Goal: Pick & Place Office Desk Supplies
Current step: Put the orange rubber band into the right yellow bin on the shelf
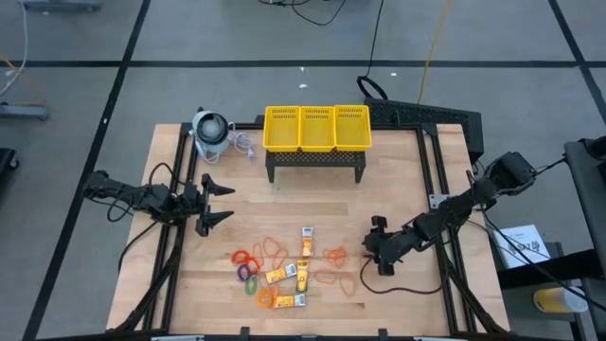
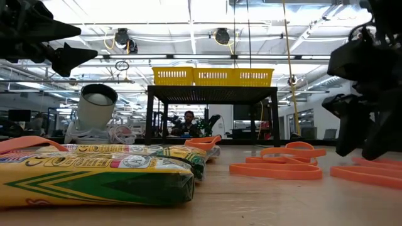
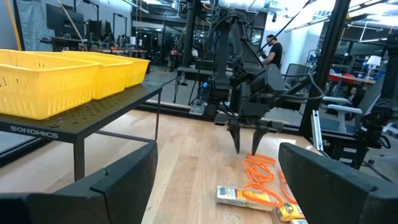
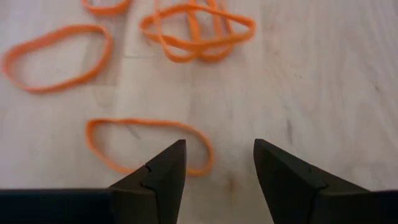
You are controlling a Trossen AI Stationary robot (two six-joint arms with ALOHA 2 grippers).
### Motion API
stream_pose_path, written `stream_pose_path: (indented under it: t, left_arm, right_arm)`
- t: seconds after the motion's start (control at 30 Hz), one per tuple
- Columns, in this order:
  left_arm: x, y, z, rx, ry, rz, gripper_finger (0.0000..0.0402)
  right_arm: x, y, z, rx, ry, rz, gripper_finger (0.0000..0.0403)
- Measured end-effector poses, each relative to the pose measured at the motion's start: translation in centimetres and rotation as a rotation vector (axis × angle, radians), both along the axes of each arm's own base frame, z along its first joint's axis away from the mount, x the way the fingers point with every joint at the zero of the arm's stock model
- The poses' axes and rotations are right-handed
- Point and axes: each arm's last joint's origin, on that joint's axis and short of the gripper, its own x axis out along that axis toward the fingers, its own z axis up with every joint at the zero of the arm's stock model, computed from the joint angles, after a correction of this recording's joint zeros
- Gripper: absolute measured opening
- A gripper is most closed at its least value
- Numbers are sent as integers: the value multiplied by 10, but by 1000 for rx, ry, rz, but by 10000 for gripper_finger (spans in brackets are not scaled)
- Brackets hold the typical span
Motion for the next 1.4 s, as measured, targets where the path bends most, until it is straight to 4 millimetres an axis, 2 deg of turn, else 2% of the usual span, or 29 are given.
stream_pose_path:
  t: [0.23, 0.43, 0.93, 1.17, 1.4]
  left_arm:
    - [0, 0, 0, 0, 0, 0, 340]
    - [0, 0, 0, 0, 0, 0, 340]
    - [0, 0, 0, 0, 0, 0, 340]
    - [0, 0, 0, 0, 0, 0, 340]
    - [0, 0, 0, 0, 0, 0, 340]
  right_arm:
    - [-7, -3, -8, 28, 21, -50, 170]
    - [-9, 3, -8, 10, 9, -11, 160]
    - [-12, 6, -8, 39, 24, 6, 6]
    - [-8, 9, -6, 61, -39, 20, 2]
    - [3, 13, 6, 74, -217, 3, 1]
